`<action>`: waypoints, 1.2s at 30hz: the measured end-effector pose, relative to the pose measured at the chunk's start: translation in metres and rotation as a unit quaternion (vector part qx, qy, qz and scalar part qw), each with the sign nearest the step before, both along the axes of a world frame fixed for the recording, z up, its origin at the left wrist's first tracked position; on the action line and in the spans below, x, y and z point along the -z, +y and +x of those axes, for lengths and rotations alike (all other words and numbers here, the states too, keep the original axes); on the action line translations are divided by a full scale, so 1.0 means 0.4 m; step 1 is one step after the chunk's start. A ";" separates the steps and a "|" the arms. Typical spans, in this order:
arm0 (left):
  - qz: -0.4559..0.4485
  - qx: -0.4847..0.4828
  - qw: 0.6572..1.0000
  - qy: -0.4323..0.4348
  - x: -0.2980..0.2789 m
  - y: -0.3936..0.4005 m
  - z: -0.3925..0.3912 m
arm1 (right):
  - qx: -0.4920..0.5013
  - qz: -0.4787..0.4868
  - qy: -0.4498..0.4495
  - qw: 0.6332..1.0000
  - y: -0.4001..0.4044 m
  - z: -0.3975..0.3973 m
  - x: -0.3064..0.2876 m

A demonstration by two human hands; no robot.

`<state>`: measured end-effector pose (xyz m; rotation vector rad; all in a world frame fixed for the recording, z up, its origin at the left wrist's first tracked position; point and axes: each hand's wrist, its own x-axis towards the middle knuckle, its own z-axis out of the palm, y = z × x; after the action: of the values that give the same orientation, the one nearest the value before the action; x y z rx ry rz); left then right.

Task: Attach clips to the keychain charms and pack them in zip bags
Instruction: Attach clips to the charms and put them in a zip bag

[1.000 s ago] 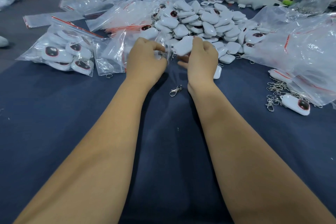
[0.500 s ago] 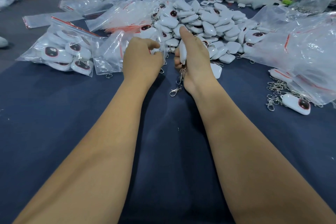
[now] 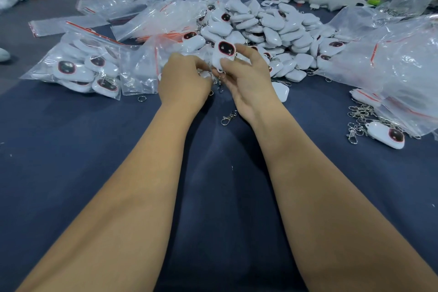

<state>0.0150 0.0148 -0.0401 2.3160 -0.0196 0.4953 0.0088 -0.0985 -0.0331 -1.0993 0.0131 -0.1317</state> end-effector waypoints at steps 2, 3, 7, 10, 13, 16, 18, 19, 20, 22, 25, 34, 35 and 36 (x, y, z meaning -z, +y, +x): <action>-0.037 0.019 0.999 -0.015 -0.003 -0.007 -0.006 | -0.022 -0.018 -0.016 0.999 0.000 -0.002 0.002; -0.047 0.029 0.998 -0.017 -0.003 -0.010 -0.007 | -0.027 -0.030 -0.020 0.999 -0.002 -0.003 0.002; -0.137 0.072 0.988 0.011 -0.009 -0.012 -0.017 | -0.016 -0.095 -0.020 0.995 -0.005 -0.004 0.011; -0.252 0.088 0.963 0.035 -0.019 -0.012 -0.021 | -0.007 -0.143 -0.016 0.990 0.004 -0.003 0.019; -0.302 0.100 0.947 0.049 -0.025 -0.011 -0.024 | 0.009 -0.174 -0.014 0.985 0.009 -0.004 0.020; -0.299 0.096 0.947 0.058 -0.022 -0.012 -0.021 | 0.027 -0.191 -0.016 0.981 0.009 -0.002 0.021; -0.297 0.092 0.949 0.056 -0.020 -0.013 -0.019 | 0.025 -0.189 -0.015 0.982 0.007 -0.002 0.020; -0.294 0.091 0.950 0.056 -0.020 -0.013 -0.019 | 0.021 -0.188 -0.014 0.982 0.007 -0.003 0.018; -0.292 0.091 0.950 0.057 -0.020 -0.014 -0.019 | 0.017 -0.188 -0.014 0.982 0.006 -0.004 0.016; -0.288 0.097 0.951 0.058 -0.022 -0.015 -0.020 | 0.013 -0.184 -0.012 0.983 0.005 -0.006 0.013; -0.287 0.108 0.950 0.062 -0.021 -0.014 -0.018 | 0.014 -0.179 -0.010 0.984 0.005 -0.006 0.013; -0.280 0.113 0.952 0.055 -0.009 -0.010 -0.005 | -0.002 -0.164 0.006 0.987 0.008 0.004 0.012; -0.278 0.113 0.953 0.052 -0.007 -0.010 -0.003 | -0.008 -0.156 0.005 0.988 0.007 0.004 0.011; -0.275 0.112 0.954 0.049 -0.006 -0.010 -0.002 | -0.011 -0.152 0.002 0.988 0.006 0.005 0.012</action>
<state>0.0142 0.0108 -0.0378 1.7595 -0.0848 0.2285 0.0106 -0.0963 -0.0378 -1.4047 -0.0159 -0.1142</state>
